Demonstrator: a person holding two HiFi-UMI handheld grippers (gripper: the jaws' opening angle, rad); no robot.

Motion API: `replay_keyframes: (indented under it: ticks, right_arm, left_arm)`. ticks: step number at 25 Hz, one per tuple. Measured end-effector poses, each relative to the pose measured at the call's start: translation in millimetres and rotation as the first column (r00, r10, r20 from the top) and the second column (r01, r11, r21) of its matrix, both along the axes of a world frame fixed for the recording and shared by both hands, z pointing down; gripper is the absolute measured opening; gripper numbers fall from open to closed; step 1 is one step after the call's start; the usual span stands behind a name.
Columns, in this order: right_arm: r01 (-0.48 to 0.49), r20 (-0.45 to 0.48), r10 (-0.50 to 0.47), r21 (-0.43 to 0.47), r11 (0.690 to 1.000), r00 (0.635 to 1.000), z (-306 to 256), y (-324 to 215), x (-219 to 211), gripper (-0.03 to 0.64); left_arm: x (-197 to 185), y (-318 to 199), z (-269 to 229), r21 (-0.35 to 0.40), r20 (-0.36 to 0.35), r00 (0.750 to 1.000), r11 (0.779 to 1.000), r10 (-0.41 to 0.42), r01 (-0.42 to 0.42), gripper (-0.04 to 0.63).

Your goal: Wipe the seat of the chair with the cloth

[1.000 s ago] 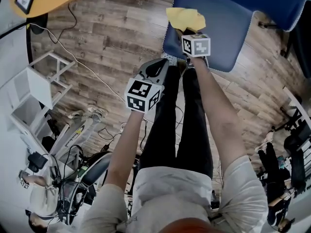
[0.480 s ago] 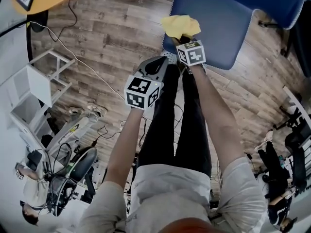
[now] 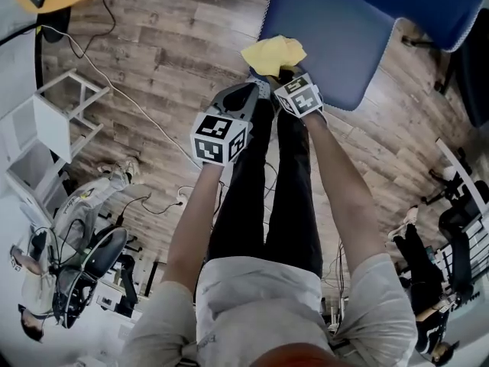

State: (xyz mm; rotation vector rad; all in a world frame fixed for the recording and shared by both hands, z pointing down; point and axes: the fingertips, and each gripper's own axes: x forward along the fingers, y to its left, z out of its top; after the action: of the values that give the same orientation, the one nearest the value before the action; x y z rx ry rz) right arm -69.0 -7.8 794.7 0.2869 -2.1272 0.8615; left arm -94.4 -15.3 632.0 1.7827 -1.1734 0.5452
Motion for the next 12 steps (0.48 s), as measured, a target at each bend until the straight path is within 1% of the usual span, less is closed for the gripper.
replay_keyframes:
  ticks: [3, 6, 10, 12]
  right_arm:
    - [0.105, 0.0, -0.105, 0.001, 0.995, 0.995, 5.4, 12.8, 8.9, 0.063]
    - [0.207, -0.007, -0.206, 0.003, 0.978, 0.978, 2.0, 21.5, 19.0, 0.063]
    - [0.321, -0.008, -0.321, 0.004, 0.947, 0.947, -1.2, 30.0, 38.7, 0.063]
    - [0.388, -0.001, -0.388, 0.011, 0.921, 0.922, -0.2, 30.6, 48.1, 0.063]
  left_arm:
    - [2.0, -2.1, 2.4, -0.002, -0.01, 1.0, 1.0, -0.023, 0.023, 0.026]
    - [3.9, -3.5, 3.3, -0.004, -0.01, 0.999, 1.0, -0.031, 0.031, 0.026]
    - [9.6, -4.6, 8.4, -0.019, -0.015, 0.999, 0.999, -0.049, 0.049, 0.026]
    - [13.8, -7.5, 10.0, -0.021, -0.012, 0.999, 0.999, -0.05, 0.05, 0.026]
